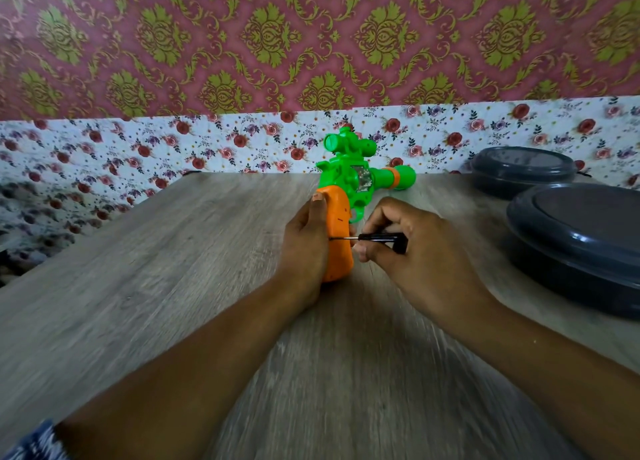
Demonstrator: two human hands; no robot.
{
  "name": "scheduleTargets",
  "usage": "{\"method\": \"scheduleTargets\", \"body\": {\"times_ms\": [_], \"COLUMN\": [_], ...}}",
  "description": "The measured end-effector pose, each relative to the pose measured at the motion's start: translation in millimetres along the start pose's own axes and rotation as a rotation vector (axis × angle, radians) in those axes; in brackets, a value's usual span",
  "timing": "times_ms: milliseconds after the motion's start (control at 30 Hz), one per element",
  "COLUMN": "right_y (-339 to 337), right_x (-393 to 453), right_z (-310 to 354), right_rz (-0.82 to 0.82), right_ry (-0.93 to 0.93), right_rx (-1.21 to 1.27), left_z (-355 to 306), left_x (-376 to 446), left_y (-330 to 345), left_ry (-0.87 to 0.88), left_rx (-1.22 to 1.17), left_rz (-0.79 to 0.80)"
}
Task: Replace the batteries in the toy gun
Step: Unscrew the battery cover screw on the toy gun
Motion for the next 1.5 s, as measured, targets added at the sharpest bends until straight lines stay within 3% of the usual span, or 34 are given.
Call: {"method": "scheduleTargets", "body": {"times_ms": [167, 333, 500, 767, 1100, 1333, 1500], "right_y": [7.9, 16.8, 9.7, -0.2, 15.7, 3.2, 4.0], "right_x": [-1.4, -6.5, -0.6, -0.2, -3.4, 0.9, -0.9], "right_z": [-8.3, -19.4, -13.7, -7.3, -18.1, -8.2, 1.2], "right_rz": [0.026, 0.177, 0.053, -0.065, 0.13, 0.013, 0.024], "right_ry": [0.064, 0.196, 0.098, 0.064, 0.174, 0.054, 0.003], "right_rx": [-0.019, -0.143, -0.143, 0.056, -0.065, -0.097, -0.052], "left_z": [-1.7, 4.1, 4.1, 8.1, 4.3, 1.0, -0.3], "left_x": [0.4, 3.6, 4.0, 4.8, 1.3, -1.7, -2.2], "left_y": [1.0, 0.0, -0.5, -0.5, -1.6, -1.3, -1.9], "left_ry": [0.009, -0.05, -0.045, -0.067, -0.08, -0.073, -0.067], "left_rx": [-0.014, -0.054, -0.088, -0.066, -0.074, -0.029, 0.032], "left_rz": [0.0, -0.006, -0.024, -0.022, -0.033, -0.035, -0.043]}}
Point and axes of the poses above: each hand's wrist, its own x-axis towards the middle knuckle, its own y-axis out of the palm, z = x × y, the point moved 9 cm from there along x, towards the middle knuckle, and after that the axes turned 3 degrees about -z, right-handed, at the moved point
